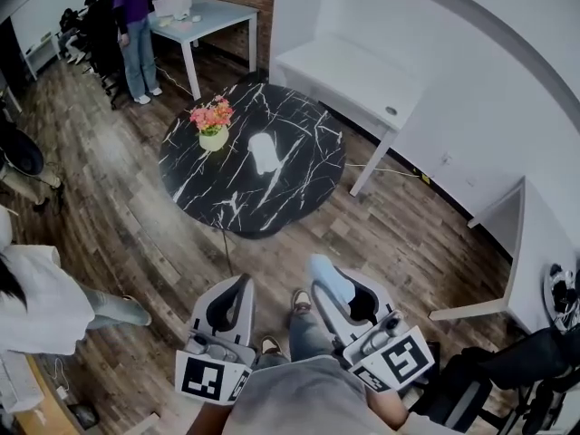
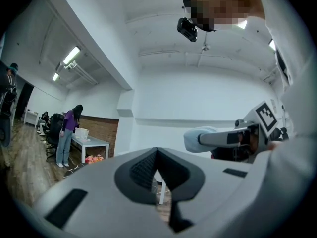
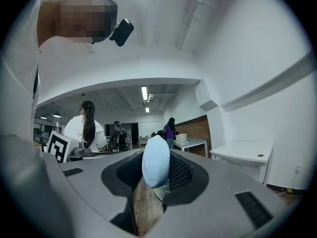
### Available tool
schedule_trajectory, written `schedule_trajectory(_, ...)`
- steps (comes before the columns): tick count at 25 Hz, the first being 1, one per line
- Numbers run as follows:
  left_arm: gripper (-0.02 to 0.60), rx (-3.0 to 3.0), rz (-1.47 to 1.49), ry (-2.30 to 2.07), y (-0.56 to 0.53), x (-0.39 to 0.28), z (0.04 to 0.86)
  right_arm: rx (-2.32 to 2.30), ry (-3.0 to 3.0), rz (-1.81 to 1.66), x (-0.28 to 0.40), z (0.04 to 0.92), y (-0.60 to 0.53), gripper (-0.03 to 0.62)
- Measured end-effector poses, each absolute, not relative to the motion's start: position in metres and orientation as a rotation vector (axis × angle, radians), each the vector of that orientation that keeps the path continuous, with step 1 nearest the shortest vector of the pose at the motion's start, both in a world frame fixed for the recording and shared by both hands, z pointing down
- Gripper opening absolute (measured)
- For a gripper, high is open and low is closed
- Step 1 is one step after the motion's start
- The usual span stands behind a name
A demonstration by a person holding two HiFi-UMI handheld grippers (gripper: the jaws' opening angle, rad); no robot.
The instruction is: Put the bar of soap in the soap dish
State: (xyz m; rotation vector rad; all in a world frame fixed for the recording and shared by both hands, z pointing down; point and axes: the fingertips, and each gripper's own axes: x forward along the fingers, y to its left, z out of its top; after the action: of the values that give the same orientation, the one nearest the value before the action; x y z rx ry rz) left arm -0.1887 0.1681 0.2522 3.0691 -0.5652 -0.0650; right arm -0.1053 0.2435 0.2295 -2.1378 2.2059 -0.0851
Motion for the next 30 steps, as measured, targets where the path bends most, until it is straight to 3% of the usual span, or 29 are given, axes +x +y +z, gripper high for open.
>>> schedule_trajectory(19, 0.002, 3.032, 0.007, -0.644, 0.098, -0.023, 0.265, -2.032, 2.325, -0.117, 0.044, 0.241, 0.158, 0.124)
schedule_trajectory(30, 0.002, 3.039, 0.046, -0.753, 0.083, 0.019, 0.266, -1.886, 2.421, -0.134, 0.089, 0.248, 0.132, 0.123)
